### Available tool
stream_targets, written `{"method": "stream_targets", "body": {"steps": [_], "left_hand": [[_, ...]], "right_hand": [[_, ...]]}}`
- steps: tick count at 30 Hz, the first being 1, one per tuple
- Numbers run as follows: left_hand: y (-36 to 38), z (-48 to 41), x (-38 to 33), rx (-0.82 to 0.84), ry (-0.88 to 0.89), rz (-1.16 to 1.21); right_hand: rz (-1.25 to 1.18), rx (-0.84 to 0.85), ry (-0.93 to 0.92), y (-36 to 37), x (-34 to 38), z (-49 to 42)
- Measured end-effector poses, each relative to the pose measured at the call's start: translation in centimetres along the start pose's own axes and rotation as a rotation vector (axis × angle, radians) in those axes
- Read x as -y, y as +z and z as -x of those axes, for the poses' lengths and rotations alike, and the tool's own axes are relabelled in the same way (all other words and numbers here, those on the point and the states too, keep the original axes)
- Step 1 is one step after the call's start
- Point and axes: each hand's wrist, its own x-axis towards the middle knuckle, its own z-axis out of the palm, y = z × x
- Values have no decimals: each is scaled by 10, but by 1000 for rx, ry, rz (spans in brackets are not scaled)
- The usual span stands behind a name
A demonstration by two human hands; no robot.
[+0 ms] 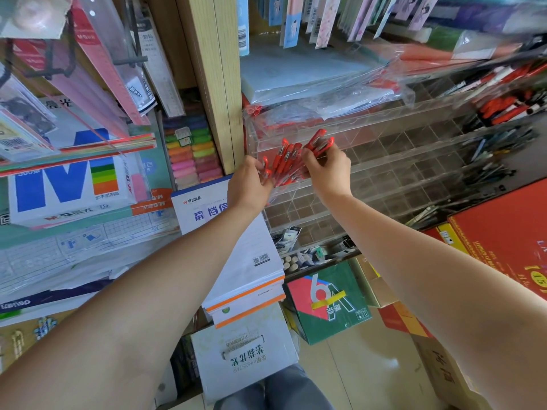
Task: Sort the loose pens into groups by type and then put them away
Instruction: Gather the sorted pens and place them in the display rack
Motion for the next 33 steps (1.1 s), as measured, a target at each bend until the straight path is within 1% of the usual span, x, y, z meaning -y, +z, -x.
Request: {"method": "stream_targets", "body": {"steps": [2,4,6,9,12,14,18,21,23,27,29,31,33], "left_hand": [[0,2,-2,-72,68,11],[1,5,-8,-171,192,2],[2,7,-16,-229,320,-42],[7,6,-26,-225,446,-139],[17,7,-29,-199,535,-261],[24,9,-27,-198,545,-301],[33,14,-21,-250,528,-308],[32,17,-22,-259,499,-296],[31,19,-22,-246,510,-279],[32,21,-23,-238,502,-291],[33,21,-25,-220,477,-303],[34,22,-27,-229,455,-284],[34,23,-29,-258,425,-240]], "right_hand": [[-77,-32,23,-9,0,0],[-150,-76,74,-21,-3,-4],[-255,-113,156,-34,-7,-9],[-362,-176,228,-57,-14,-14],[-342,-233,229,-75,-15,-19],[-334,-209,221,-76,-19,-22],[-246,-3,237,-55,-29,-24],[-180,133,285,-35,-34,-24],[-169,186,297,-26,-35,-24],[-184,110,260,-23,-36,-30],[-131,89,216,-25,-39,-34],[-59,59,136,-27,-43,-35],[10,-9,24,-32,-42,-32]]}}
